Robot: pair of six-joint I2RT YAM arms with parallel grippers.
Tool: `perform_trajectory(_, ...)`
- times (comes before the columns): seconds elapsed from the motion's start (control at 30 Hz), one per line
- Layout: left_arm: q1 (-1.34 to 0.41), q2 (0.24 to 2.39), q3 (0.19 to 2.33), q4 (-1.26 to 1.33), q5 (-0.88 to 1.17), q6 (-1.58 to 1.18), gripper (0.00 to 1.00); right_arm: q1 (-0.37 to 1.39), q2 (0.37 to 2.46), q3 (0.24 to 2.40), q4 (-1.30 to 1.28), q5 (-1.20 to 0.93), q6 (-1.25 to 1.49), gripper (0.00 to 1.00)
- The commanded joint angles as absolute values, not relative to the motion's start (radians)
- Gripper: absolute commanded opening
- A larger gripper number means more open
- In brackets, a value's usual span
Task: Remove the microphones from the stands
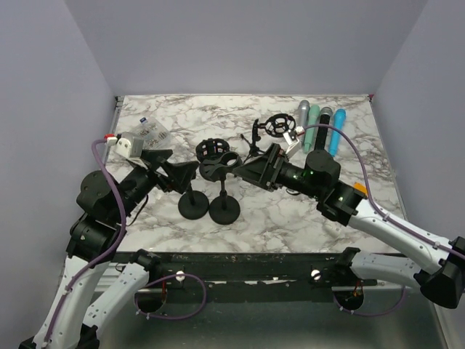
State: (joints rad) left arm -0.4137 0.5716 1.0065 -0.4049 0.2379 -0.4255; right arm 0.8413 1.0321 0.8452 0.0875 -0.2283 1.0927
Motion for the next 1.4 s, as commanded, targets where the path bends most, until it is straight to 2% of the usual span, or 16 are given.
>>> perform_trajectory(0.0,-0.414,0.634,1.037,-0.311,0.125,-0.320,0.98,0.872,1.091,0.973,0.018,-0.096,1.155,1.00)
perform_trajectory(0.23,-0.416,0.694,0.982,-0.231,0.129,-0.160,0.98,0.911,1.183,1.066,-0.058,-0.008,1.138,1.00)
perform_trajectory(0.53,-0.414,0.563,0.805,-0.100,0.173,-0.103,0.98,0.929,1.276,1.102,-0.059,-0.006,1.118,0.99)
perform_trajectory(0.63,-0.414,0.520,0.781,-0.091,0.150,-0.077,0.99,0.934,1.280,1.094,-0.059,0.023,1.121,0.86)
perform_trajectory(0.67,-0.414,0.508,0.773,-0.088,0.144,-0.071,0.98,0.934,1.279,1.091,-0.064,0.032,1.120,0.85)
perform_trajectory(1.37,-0.414,0.414,0.719,-0.043,0.099,-0.068,0.99,0.947,1.301,0.875,-0.065,0.051,1.113,0.85)
